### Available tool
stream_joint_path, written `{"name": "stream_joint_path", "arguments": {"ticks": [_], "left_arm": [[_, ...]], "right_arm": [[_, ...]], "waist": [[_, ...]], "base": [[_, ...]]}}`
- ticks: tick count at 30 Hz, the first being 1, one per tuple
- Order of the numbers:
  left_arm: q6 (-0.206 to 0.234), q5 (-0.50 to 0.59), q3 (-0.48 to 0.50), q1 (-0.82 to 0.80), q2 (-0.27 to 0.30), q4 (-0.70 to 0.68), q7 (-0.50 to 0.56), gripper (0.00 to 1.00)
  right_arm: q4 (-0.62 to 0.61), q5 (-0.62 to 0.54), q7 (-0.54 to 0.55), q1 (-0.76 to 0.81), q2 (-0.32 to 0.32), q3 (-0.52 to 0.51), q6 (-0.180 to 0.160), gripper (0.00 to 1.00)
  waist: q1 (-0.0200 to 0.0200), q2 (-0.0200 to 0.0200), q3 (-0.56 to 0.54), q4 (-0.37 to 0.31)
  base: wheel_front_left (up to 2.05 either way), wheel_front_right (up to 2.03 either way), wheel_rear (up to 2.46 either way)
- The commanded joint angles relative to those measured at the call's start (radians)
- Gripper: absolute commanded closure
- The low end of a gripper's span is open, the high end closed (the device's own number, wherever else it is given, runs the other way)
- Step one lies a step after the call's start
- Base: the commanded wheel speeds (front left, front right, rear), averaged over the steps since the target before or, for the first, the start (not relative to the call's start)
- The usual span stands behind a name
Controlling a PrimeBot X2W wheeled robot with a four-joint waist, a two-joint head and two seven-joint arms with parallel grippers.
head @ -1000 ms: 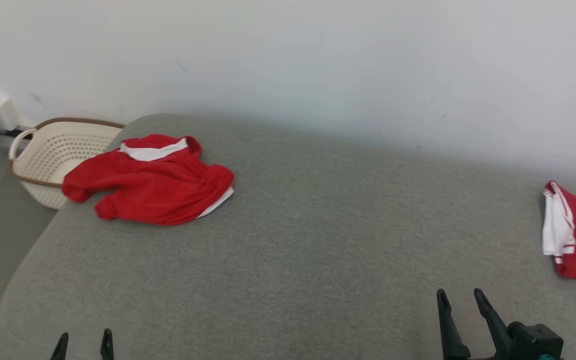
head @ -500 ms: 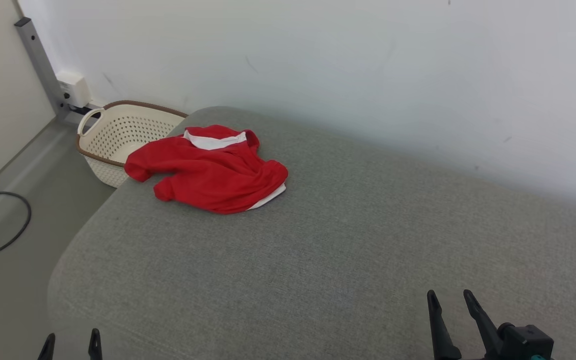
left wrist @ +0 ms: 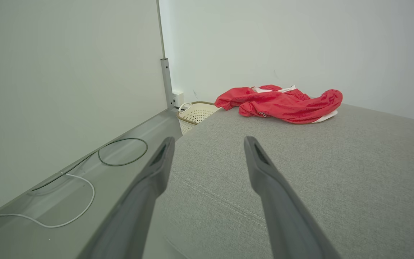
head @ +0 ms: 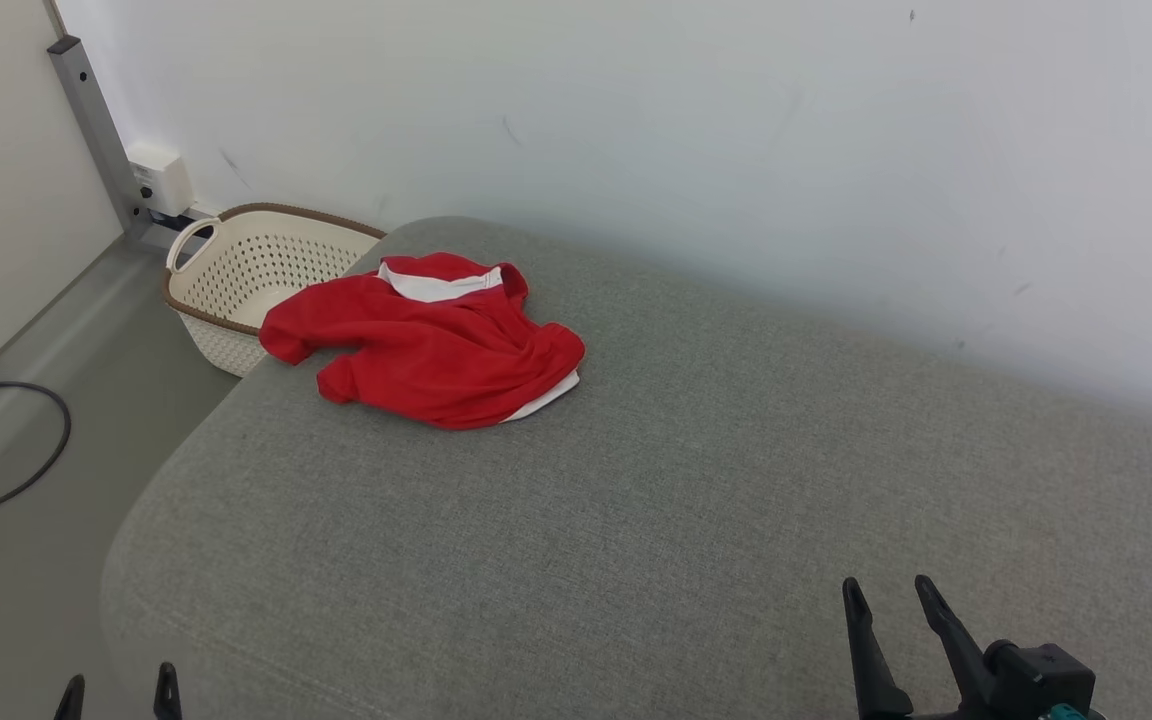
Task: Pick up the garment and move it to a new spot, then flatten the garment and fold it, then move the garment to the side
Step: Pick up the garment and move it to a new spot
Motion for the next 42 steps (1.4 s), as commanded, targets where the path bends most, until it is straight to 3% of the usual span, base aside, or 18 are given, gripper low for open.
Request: {"name": "stream_joint_path", "arguments": {"ticks": [1, 8, 18, 30, 42], "left_arm": [[0.001, -0.002, 0.002, 0.005, 0.010, -0.008, 0.002, 0.00], [-0.028, -0.005, -0.003, -0.106, 0.050, -0.026, 0.025, 0.00], [-0.094, -0.078, 0.027, -0.399, 0.109, -0.012, 0.037, 0.00], [-0.159, -0.170, 0.080, -0.710, 0.182, 0.218, 0.031, 0.00], [-0.229, -0.193, 0.076, -0.934, 0.274, 0.540, 0.032, 0.00]], "right_arm": [[0.001, 0.003, -0.001, -0.007, 0.001, 0.003, -0.001, 0.00], [-0.005, -0.003, 0.004, -0.023, 0.000, 0.016, -0.001, 0.00], [-0.032, -0.028, 0.016, -0.102, 0.000, 0.054, -0.001, 0.00], [-0.061, -0.051, -0.006, -0.205, 0.000, 0.062, -0.001, 0.00], [-0.061, -0.058, -0.038, -0.265, 0.000, 0.062, -0.001, 0.00]], "waist": [[0.0000, -0.0001, -0.001, -0.002], [0.0000, -0.0001, 0.013, -0.043], [0.0000, -0.0001, 0.123, -0.188], [0.0000, -0.0001, 0.295, -0.362], [0.0000, -0.0001, 0.400, -0.460]], "base": [[0.00, 0.00, 0.00], [0.00, 0.00, 0.00], [0.00, 0.00, 0.00], [0.00, 0.00, 0.00], [0.00, 0.00, 0.00]]}}
